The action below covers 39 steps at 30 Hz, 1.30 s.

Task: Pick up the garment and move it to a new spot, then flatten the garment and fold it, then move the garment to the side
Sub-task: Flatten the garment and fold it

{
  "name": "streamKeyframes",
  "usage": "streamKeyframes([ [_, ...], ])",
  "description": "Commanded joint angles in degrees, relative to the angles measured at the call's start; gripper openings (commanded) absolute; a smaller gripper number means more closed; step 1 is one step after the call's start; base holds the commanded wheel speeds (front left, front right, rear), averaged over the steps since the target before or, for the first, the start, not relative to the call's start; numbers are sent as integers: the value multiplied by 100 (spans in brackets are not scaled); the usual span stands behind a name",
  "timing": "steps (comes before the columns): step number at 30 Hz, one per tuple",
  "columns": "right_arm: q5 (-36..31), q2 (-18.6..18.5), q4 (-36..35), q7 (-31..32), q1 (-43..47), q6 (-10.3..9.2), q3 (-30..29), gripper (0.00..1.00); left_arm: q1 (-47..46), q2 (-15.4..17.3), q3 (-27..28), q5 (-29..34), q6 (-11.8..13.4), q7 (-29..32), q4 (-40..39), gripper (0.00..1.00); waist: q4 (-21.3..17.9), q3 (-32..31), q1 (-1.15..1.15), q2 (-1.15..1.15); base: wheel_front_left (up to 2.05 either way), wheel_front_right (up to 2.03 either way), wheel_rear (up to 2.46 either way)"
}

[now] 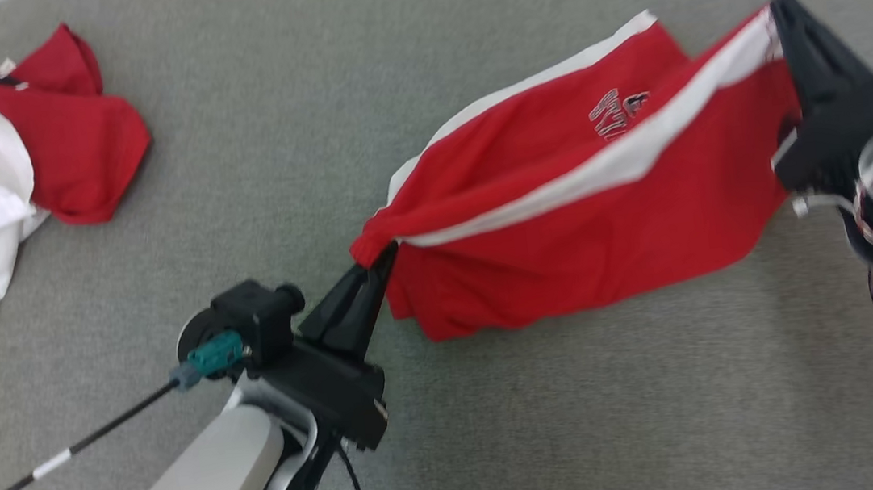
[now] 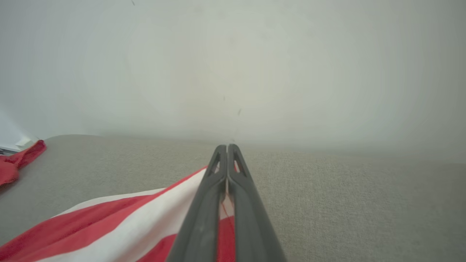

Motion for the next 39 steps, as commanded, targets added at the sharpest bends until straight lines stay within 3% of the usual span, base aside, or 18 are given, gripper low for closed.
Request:
streamKeyframes([
  [1, -32, -4, 55, -34, -75, -12, 23, 0, -71, -28, 8, -5, -21, -31, 31, 0, 277, 332, -2, -1, 0, 0, 0],
  [8, -295, 128, 1735, -382, -1433, -12, 72, 0, -626, -352, -74, -33, -87, -103, 638, 0, 521, 671, -2, -1, 0, 0, 0],
  [14, -610, 263, 2742, -663, -2094, -12, 287, 0, -954, -545, -183, -91, -89, -128, 1032, 0, 583, 814, -2, -1, 0, 0, 0],
  [15, -642, 297, 2885, -697, -2164, -13, 324, 42, -985, -566, -198, -101, -90, -135, 1087, 0, 579, 807, -2, -1, 0, 0, 0],
  [16, -650, 333, 3004, -745, -2216, -12, 354, 91, -1011, -571, -238, -77, -90, -141, 1122, 44, 569, 789, -2, -1, 0, 0, 0],
  [17, -656, 345, 3088, -810, -2257, -12, 384, 100, -1030, -570, -256, -33, -90, -143, 1144, 100, 558, 759, -2, -1, 0, 0, 0],
  [22, -478, 287, 3364, -1161, -2129, -12, 553, 100, -711, -554, 79, 198, -75, -147, 981, 100, 476, 487, -2, -1, 0, 0, 0],
  [28, -95, 9, 3383, -1318, -1637, -12, 953, 100, 103, -503, 886, 751, 196, -148, 170, 100, 399, 122, -2, -1, 0, 0, 0],
  [35, 365, -270, 3330, -1238, -1003, -12, 1243, 100, 1202, -589, 2234, 1554, 536, -149, -1003, 100, 379, -120, -2, -1, 0, 0, 0],
  [39, 560, -313, 3344, -1137, -783, -13, 1359, 100, 1677, -665, 2863, 2044, 503, -148, -1336, 100, 398, -154, -2, -1, 0, 0, 0],
])
